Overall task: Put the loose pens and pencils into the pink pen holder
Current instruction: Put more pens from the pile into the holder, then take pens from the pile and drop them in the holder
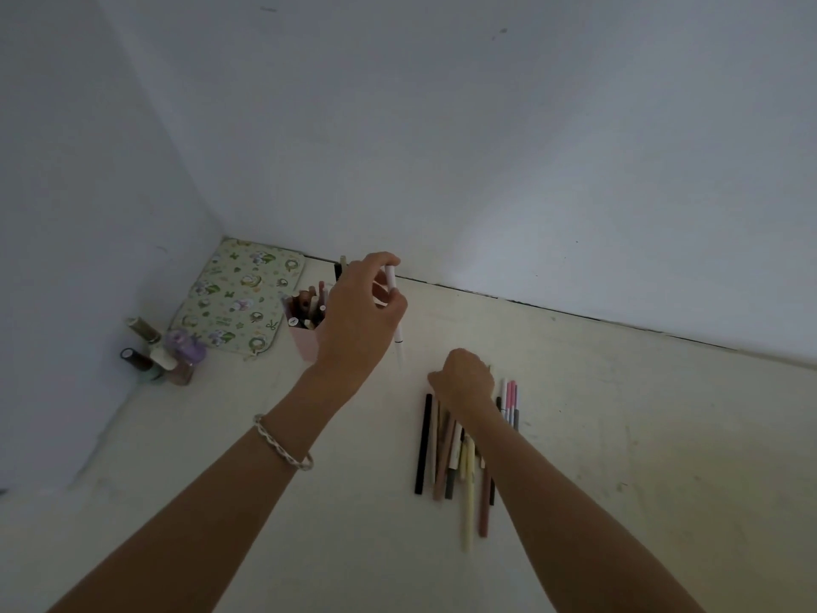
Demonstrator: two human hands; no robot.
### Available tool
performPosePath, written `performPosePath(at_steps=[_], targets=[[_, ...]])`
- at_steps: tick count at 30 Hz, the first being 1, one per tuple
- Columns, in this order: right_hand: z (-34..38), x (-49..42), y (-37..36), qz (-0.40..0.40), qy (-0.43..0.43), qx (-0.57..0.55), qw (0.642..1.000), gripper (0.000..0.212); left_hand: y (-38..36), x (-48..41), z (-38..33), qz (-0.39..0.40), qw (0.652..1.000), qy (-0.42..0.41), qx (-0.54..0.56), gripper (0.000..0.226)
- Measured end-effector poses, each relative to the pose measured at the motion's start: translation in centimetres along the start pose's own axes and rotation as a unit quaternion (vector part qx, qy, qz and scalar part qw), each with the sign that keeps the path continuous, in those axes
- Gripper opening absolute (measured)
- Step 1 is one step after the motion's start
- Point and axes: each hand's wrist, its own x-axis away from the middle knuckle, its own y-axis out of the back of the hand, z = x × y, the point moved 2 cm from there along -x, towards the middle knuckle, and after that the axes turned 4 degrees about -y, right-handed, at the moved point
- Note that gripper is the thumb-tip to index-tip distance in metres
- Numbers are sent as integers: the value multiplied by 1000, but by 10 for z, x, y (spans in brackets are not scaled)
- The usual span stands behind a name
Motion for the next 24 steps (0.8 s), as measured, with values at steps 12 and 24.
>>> performPosePath(at_steps=[12,24], targets=[[33,-7,131,-167,82,-475,860,7,48,-49,29,-128,986,-63,-80,31],[75,4,89,-133,158,-552,807,9,54,-56,47,-99,971,-37,-216,37]])
